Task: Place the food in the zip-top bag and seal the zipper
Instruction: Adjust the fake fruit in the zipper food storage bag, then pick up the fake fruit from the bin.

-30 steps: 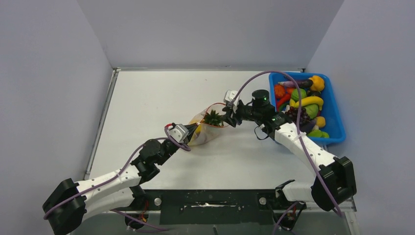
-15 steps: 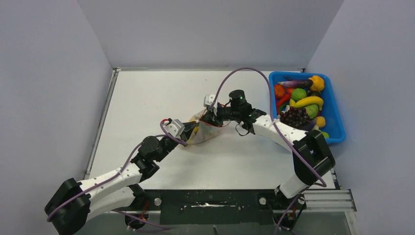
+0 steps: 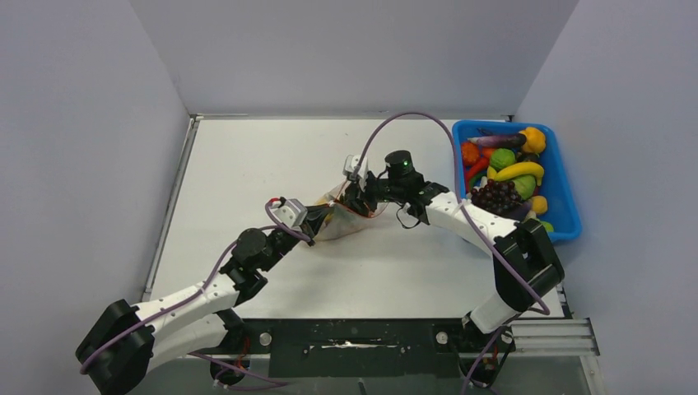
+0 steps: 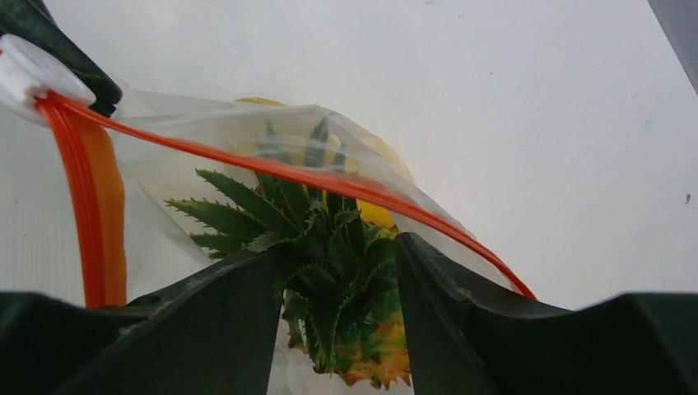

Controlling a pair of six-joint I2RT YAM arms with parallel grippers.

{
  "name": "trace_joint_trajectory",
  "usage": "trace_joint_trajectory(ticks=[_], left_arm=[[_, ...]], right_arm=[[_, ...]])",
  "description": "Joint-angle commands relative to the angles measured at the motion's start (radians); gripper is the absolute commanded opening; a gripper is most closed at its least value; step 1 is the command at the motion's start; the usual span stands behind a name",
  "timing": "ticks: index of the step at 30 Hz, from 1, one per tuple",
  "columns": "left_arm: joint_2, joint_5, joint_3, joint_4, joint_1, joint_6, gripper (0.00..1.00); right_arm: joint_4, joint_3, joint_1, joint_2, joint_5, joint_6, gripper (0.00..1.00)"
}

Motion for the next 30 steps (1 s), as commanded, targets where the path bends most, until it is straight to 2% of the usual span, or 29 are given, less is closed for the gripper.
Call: trace_joint_trajectory(ticks=[1, 8, 16, 21, 24, 30], left_arm=[[-0.027, 0.012, 0.004, 0.099, 0.021, -0.032, 0.0], [-0.055, 0.01, 0.008, 0.074, 0.037, -0.048, 0.0], [-0.064, 0.0, 0.028, 0.016, 0.058, -0.113, 0.0], [-0.098, -0.02, 0.048, -0.074, 0.092, -0.183, 0.0], [-0.122, 0.004, 0.051, -0.115, 0.123, -0.222, 0.0], [-0.177, 0.108, 0.046, -0.173, 0.172, -0.257, 0.0]], right_arm=[[-0.081, 0.05, -0.034, -0.115, 0.078, 0.067, 0.54], [-0.084, 0.024, -0.118, -0.278, 0.157, 0.272, 0.62], [-0.169, 0.125, -0.135, -0.342, 0.459, 0.494, 0.67], [-0.295, 0.223, -0.158, -0.325, 0.724, 0.618, 0.66], [-0.441, 0.328, -0.208, -0.274, 0.745, 0.641, 0.66], [-0.46, 0.303, -0.359, -0.279, 0.769, 0.679, 0.58]])
